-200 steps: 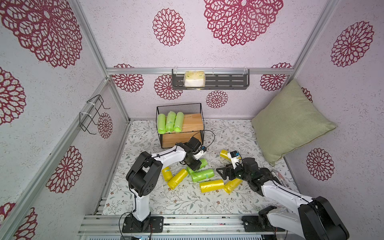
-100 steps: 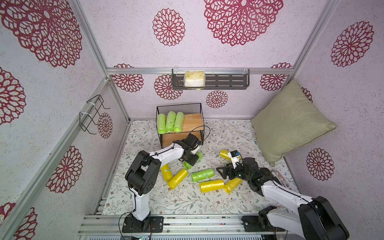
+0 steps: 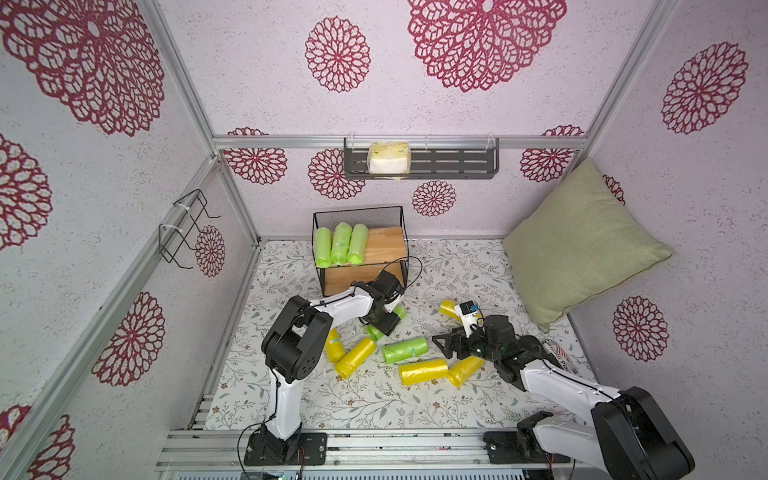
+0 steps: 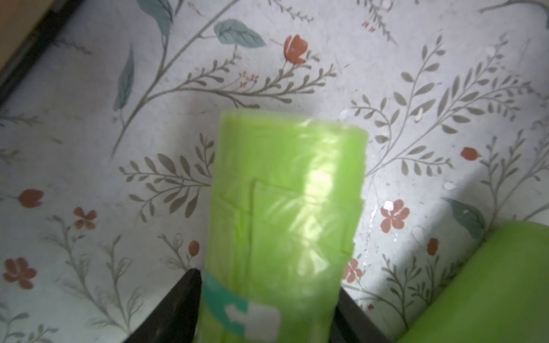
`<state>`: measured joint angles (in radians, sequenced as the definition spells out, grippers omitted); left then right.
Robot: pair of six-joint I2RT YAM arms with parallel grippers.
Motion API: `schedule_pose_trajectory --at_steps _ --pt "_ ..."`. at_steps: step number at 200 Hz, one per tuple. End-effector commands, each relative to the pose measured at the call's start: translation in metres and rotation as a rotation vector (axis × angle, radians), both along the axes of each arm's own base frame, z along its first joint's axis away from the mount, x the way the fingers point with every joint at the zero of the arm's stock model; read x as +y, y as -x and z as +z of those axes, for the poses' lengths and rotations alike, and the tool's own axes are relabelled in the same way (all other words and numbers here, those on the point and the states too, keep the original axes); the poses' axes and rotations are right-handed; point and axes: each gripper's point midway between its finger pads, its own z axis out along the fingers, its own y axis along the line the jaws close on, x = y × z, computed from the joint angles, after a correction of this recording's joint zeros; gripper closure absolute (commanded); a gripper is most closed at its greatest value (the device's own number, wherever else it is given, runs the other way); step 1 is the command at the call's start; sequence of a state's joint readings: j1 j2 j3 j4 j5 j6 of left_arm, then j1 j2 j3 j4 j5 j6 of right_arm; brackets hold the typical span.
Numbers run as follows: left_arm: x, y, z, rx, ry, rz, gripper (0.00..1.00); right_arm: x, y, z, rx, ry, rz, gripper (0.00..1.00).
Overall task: Sort the rolls of trash bags by color and place them on the shelf
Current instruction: Pick up the roll of trash bags from the center of the board.
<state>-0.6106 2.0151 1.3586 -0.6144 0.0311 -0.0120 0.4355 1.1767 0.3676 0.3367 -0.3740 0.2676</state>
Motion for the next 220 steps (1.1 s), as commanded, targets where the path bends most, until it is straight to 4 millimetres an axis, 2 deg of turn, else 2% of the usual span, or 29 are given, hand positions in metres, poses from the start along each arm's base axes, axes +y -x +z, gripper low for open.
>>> schedule_pose_trajectory --at_steps 1,21,24,47,91,120,134,158,179,196,199,201,203,220 --pt "-0.001 -0.002 0.005 -0.022 -0.005 -0.008 0.40 0.003 -0.004 0.012 -0.030 -0.030 -0.002 0.07" --pt "-0.003 -0.004 0.015 -0.046 0.020 0.002 0.48 0.002 -0.004 0.013 -0.032 -0.028 -0.005 0.07" --pt "-0.005 -0.005 0.031 -0.076 0.046 0.003 0.49 0.002 -0.003 0.013 -0.033 -0.027 -0.006 0.07" --pt "-0.008 -0.006 0.067 -0.136 0.108 0.015 0.54 0.001 -0.004 0.015 -0.040 -0.024 -0.010 0.07" --pt "-0.001 -0.016 0.171 -0.344 0.214 0.080 0.54 0.001 -0.007 0.020 -0.059 -0.024 -0.016 0.07" --pt "0.020 -0.040 0.234 -0.460 0.239 0.226 0.54 0.003 -0.011 0.028 -0.077 -0.033 -0.016 0.07" --pt "0.029 -0.056 0.252 -0.479 0.272 0.322 0.56 0.004 -0.013 0.032 -0.085 -0.039 -0.013 0.07" --pt "0.025 -0.081 0.272 -0.481 0.313 0.389 0.57 0.007 -0.018 0.047 -0.127 -0.053 -0.013 0.07" --pt "0.018 -0.101 0.276 -0.470 0.300 0.421 0.57 0.011 -0.023 0.063 -0.171 -0.067 -0.018 0.07" --pt "0.019 -0.119 0.275 -0.484 0.252 0.464 0.56 0.015 -0.026 0.069 -0.185 -0.075 -0.014 0.07" --pt "0.020 -0.120 0.279 -0.493 0.250 0.470 0.56 0.016 -0.026 0.070 -0.185 -0.076 -0.012 0.07" --pt "0.018 -0.125 0.268 -0.478 0.229 0.473 0.56 0.016 -0.026 0.070 -0.185 -0.076 -0.012 0.07" --pt "0.018 -0.127 0.264 -0.475 0.219 0.476 0.56 0.016 -0.026 0.070 -0.185 -0.076 -0.012 0.07" --pt "0.022 -0.140 0.257 -0.490 0.166 0.509 0.56 0.019 -0.027 0.069 -0.185 -0.075 -0.007 0.07"
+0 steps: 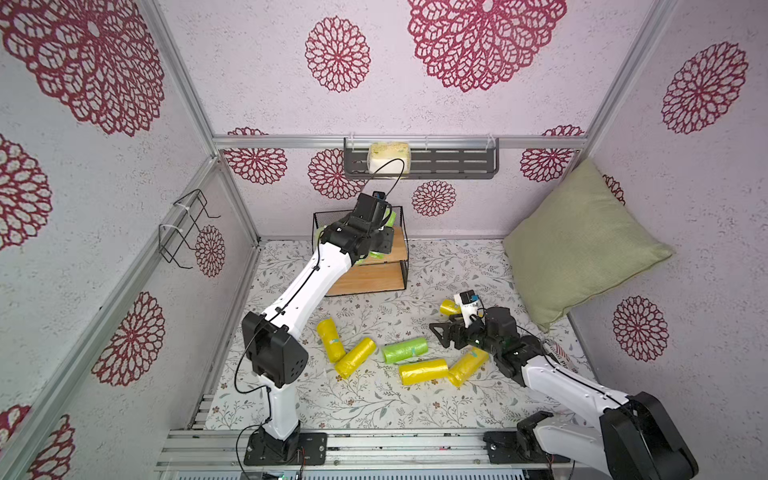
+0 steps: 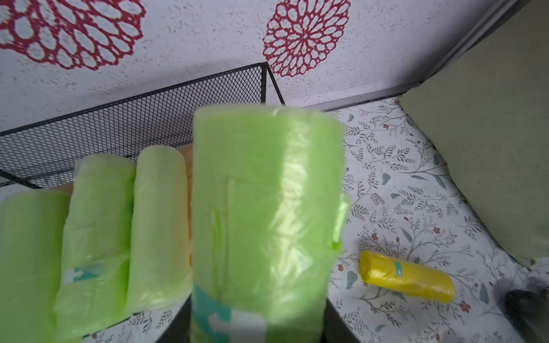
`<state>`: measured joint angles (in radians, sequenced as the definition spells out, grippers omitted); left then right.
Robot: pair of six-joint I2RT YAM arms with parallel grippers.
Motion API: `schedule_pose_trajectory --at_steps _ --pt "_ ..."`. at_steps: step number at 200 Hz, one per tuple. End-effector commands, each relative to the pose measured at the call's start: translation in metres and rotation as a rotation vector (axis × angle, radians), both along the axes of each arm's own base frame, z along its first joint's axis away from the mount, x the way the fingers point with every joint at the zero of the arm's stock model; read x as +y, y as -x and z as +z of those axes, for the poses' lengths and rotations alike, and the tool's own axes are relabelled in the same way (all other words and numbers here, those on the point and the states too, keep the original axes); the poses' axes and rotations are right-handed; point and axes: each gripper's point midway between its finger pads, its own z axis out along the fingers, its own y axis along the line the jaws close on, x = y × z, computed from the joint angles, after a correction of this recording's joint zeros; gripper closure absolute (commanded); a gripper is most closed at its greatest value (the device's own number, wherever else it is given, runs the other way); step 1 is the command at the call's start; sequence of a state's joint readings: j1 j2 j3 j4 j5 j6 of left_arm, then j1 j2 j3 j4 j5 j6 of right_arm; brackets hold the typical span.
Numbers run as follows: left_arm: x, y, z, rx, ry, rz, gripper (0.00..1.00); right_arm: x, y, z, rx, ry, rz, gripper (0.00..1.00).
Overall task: Sort the rolls of trash bags by color and place them on the shelf
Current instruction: Pick up the roll of trash bags from the center of the board, then place the roll of trash bags on the shelf.
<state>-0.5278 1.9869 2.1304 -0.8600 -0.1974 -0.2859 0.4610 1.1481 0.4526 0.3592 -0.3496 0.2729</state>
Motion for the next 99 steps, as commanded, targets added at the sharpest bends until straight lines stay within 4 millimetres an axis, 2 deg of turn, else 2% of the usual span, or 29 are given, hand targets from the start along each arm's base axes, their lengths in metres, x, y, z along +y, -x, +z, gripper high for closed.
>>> schedule_pose_trajectory --at_steps 1,29,70,99 --pt "0.012 -0.009 -0.018 0.045 -0.080 0.091 0.56 0.005 -0.009 0.020 -0.060 -0.025 -0.010 0.07" --pt "0.022 -0.024 -0.029 0.045 -0.128 0.147 0.55 0.007 -0.008 0.016 -0.053 -0.018 -0.004 0.07" --pt "0.016 -0.038 -0.054 0.076 -0.138 0.138 0.51 0.008 -0.009 0.016 -0.058 -0.019 -0.004 0.07" --pt "0.019 -0.050 -0.062 0.074 -0.153 0.153 0.49 0.009 -0.010 0.017 -0.059 -0.023 -0.003 0.07"
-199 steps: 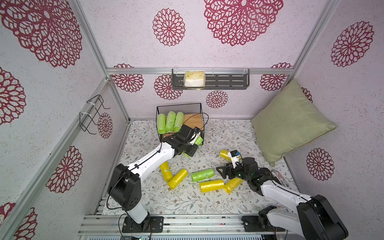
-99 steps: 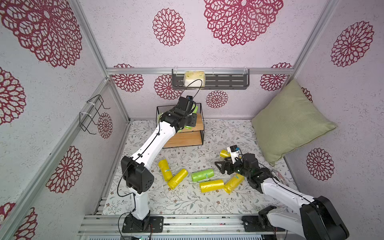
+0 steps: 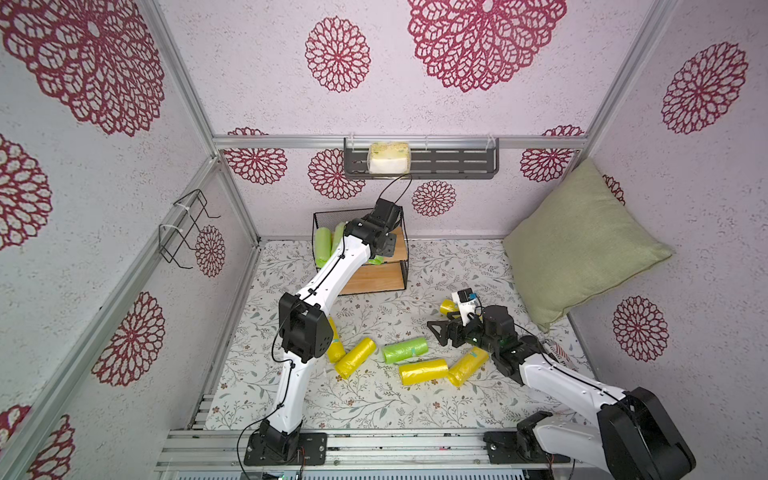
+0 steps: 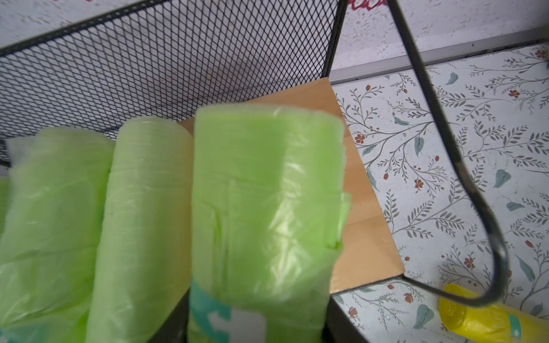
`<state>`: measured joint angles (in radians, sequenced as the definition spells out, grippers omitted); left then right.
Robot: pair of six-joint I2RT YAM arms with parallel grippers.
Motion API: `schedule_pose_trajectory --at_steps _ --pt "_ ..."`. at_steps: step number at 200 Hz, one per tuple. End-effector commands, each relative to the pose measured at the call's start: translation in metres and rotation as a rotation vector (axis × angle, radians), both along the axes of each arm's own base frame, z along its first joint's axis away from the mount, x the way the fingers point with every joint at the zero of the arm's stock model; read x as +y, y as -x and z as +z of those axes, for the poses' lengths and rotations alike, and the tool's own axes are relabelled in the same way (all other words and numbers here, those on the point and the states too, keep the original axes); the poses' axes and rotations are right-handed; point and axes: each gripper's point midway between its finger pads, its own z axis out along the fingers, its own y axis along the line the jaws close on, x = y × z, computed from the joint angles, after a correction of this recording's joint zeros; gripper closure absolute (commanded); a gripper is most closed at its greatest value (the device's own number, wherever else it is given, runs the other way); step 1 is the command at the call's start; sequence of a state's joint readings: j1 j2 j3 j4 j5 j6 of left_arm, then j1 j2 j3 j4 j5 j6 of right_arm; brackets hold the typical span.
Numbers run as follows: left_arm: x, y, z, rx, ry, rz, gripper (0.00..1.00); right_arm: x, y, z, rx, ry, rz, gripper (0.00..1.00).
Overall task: Sort the rolls of trash bags by color and place them on the shelf
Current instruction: Place the roll of trash bags on the shelf.
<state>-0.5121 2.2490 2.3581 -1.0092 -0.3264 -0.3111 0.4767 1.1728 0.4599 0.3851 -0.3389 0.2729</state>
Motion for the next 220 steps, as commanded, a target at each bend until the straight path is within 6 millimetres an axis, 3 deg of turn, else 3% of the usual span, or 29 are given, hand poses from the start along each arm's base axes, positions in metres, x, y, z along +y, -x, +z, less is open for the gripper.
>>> schedule_pose_trajectory --at_steps 1,60,121,177,220 --pt "0.006 -0.013 0.008 -0.043 -0.005 0.028 0.49 0.004 -0.008 0.016 -0.048 -0.023 -0.009 0.07" --pt "0.020 -0.035 0.003 -0.080 -0.033 0.067 0.46 0.004 -0.006 0.014 -0.041 -0.020 -0.011 0.07" --pt "0.015 -0.040 0.014 -0.118 -0.003 0.056 0.39 0.003 -0.006 0.010 -0.037 -0.015 -0.014 0.07" --pt "0.013 -0.031 0.060 -0.202 0.034 0.039 0.38 0.003 -0.006 0.008 -0.030 -0.010 -0.018 0.07" --pt "0.000 -0.001 0.089 -0.227 0.088 -0.041 0.34 0.000 -0.007 0.001 -0.002 0.009 -0.032 0.07"
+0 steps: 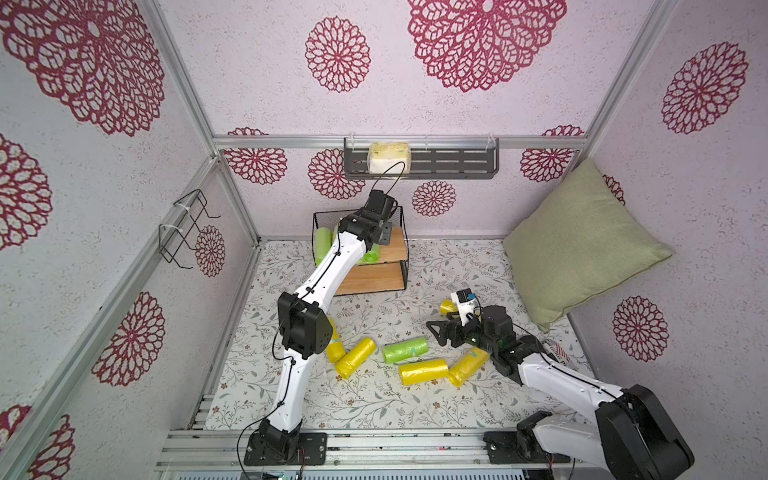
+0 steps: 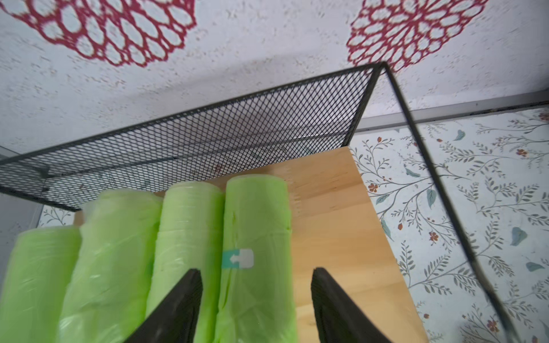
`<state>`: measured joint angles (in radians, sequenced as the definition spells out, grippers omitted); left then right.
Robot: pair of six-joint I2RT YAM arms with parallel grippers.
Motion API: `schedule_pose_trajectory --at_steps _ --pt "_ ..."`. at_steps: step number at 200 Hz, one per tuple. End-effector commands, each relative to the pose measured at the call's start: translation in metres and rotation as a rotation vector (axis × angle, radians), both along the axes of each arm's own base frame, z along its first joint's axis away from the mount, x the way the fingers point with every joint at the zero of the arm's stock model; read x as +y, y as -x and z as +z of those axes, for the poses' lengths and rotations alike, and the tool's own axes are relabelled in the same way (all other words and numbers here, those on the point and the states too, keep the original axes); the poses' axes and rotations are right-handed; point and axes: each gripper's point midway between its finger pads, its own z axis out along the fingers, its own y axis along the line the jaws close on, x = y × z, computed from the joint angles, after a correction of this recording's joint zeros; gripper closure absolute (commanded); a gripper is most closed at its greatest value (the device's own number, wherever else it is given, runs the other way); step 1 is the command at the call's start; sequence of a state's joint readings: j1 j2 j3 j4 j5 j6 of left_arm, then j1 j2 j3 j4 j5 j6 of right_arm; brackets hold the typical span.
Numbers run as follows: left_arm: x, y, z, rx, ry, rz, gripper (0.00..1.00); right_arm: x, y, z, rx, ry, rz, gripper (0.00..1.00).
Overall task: Sort the rolls of trash bags by color and place them on the shelf
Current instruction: Place the roll of trash bags on the shelf.
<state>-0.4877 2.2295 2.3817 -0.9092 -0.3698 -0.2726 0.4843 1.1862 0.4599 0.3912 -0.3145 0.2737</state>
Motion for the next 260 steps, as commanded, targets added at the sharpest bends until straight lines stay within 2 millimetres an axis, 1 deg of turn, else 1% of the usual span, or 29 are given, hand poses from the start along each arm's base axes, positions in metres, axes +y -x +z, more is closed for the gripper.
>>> schedule_pose_trajectory --at_steps 1,18,25,26,28,38,39,40,41,46,63,86,97,122,150,163,181,212,228,237,260 --pt "-0.013 0.022 0.050 -0.083 0.071 -0.077 0.34 0.001 -0.005 0.004 -0.003 -0.002 -0.017 0.07" --pt "-0.023 0.044 0.048 -0.047 0.119 -0.147 0.33 0.001 -0.002 -0.001 0.019 0.005 -0.011 0.07" --pt "-0.032 0.055 0.044 -0.029 0.137 -0.192 0.32 0.001 0.000 -0.003 0.029 0.010 -0.009 0.08" --pt "-0.031 0.060 0.050 -0.038 0.143 -0.198 0.32 0.001 0.000 -0.003 0.030 0.011 -0.009 0.07" --pt "-0.031 0.065 0.053 -0.042 0.148 -0.208 0.32 0.001 0.001 -0.004 0.032 0.014 -0.007 0.07" --pt "-0.039 0.085 0.049 -0.036 0.171 -0.264 0.32 -0.001 0.003 -0.008 0.044 0.027 -0.007 0.07" --pt "-0.040 0.086 0.051 -0.042 0.174 -0.269 0.32 -0.001 0.003 -0.008 0.045 0.028 -0.008 0.07" --pt "-0.042 0.088 0.047 -0.035 0.174 -0.275 0.32 -0.001 0.004 -0.008 0.047 0.030 -0.008 0.07" --pt "-0.043 0.090 0.036 -0.014 0.166 -0.281 0.32 -0.002 0.004 -0.009 0.047 0.031 -0.009 0.07" --pt "-0.047 0.101 0.033 -0.012 0.175 -0.318 0.32 -0.002 0.005 -0.011 0.053 0.036 -0.010 0.07" --pt "-0.066 0.141 0.015 0.004 0.207 -0.456 0.31 -0.006 0.008 -0.017 0.064 0.060 -0.012 0.07" --pt "-0.080 0.188 -0.014 0.071 0.265 -0.592 0.30 -0.007 0.012 -0.024 0.076 0.065 -0.001 0.07" --pt "-0.081 0.206 -0.031 0.106 0.248 -0.634 0.30 -0.006 0.015 -0.027 0.089 0.057 0.016 0.07" --pt "-0.078 0.240 -0.072 0.187 0.203 -0.719 0.29 -0.006 0.021 -0.030 0.108 0.044 0.035 0.06" --pt "-0.080 0.277 -0.108 0.250 0.132 -0.862 0.28 -0.013 0.025 -0.035 0.139 0.044 0.030 0.06" --pt "-0.078 0.286 -0.125 0.277 0.073 -0.901 0.27 -0.017 0.025 -0.036 0.143 0.045 0.025 0.06" --pt "-0.072 0.290 -0.143 0.340 0.017 -0.915 0.26 -0.019 0.025 -0.035 0.145 0.045 0.018 0.06" --pt "-0.076 0.296 -0.165 0.421 -0.026 -0.954 0.25 -0.018 0.027 -0.036 0.151 0.043 0.030 0.06" --pt "-0.077 0.296 -0.176 0.449 -0.058 -0.957 0.25 -0.016 0.031 -0.036 0.148 0.031 0.050 0.07" --pt "-0.077 0.291 -0.181 0.453 -0.078 -0.944 0.25 -0.016 0.033 -0.036 0.143 0.022 0.054 0.07" --pt "-0.079 0.286 -0.193 0.478 -0.096 -0.940 0.25 -0.017 0.036 -0.038 0.146 0.022 0.050 0.06"
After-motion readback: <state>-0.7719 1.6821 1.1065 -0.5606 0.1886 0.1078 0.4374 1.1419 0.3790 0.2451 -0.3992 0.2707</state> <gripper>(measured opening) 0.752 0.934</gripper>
